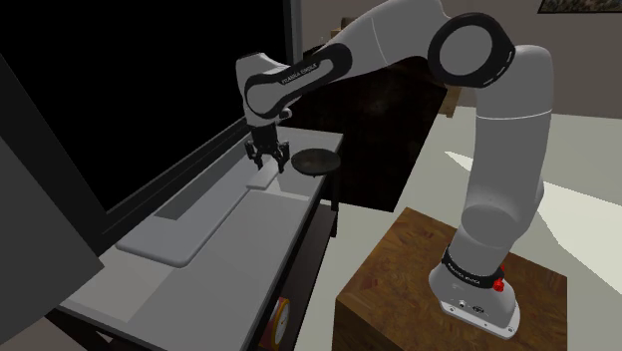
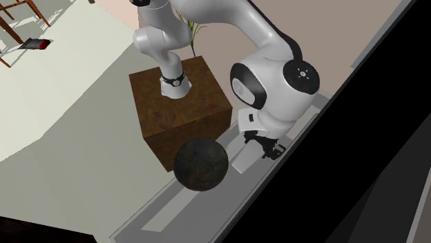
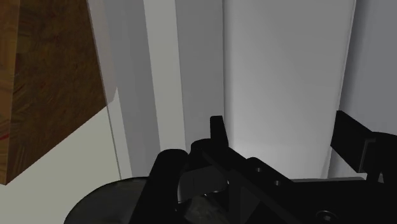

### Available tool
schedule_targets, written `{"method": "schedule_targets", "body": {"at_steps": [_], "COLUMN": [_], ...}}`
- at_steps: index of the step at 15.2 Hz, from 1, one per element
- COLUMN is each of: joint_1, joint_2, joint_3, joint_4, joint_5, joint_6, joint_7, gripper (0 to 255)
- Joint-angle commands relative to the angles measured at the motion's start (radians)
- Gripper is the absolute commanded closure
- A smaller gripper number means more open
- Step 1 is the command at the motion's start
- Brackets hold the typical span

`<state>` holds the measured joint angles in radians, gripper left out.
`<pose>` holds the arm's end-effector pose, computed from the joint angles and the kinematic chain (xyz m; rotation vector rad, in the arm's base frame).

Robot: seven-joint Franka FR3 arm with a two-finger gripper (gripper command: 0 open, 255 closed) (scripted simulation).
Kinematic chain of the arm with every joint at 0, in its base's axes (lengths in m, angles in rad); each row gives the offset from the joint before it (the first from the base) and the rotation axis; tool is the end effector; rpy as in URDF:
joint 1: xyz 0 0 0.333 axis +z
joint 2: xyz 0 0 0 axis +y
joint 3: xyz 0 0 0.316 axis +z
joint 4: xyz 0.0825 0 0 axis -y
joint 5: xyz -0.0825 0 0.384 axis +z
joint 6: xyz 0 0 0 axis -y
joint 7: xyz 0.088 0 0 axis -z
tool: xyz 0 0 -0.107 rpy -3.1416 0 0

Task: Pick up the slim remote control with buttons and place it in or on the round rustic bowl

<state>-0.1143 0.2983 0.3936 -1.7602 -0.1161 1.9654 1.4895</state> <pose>0.6085 0.1483 0.4017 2.5754 -1.7124 -0.0766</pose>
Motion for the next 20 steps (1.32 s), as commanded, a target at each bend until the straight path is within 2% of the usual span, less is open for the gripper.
{"method": "schedule_targets", "body": {"at_steps": [1, 6, 13, 20], "joint_1": [0.001, -0.001, -0.115, -0.210], "joint_2": [-0.014, -0.031, -0.155, -0.232], "joint_3": [0.004, 0.008, -0.042, -0.111], "joint_4": [0.022, 0.067, -0.085, -0.175], "joint_5": [0.004, 0.013, 0.068, 0.100], "joint_6": [0.025, -0.036, 0.005, 0.023], "joint_7": [0.000, -0.005, -0.178, -0.352], "gripper": [255, 255, 255, 255]}}
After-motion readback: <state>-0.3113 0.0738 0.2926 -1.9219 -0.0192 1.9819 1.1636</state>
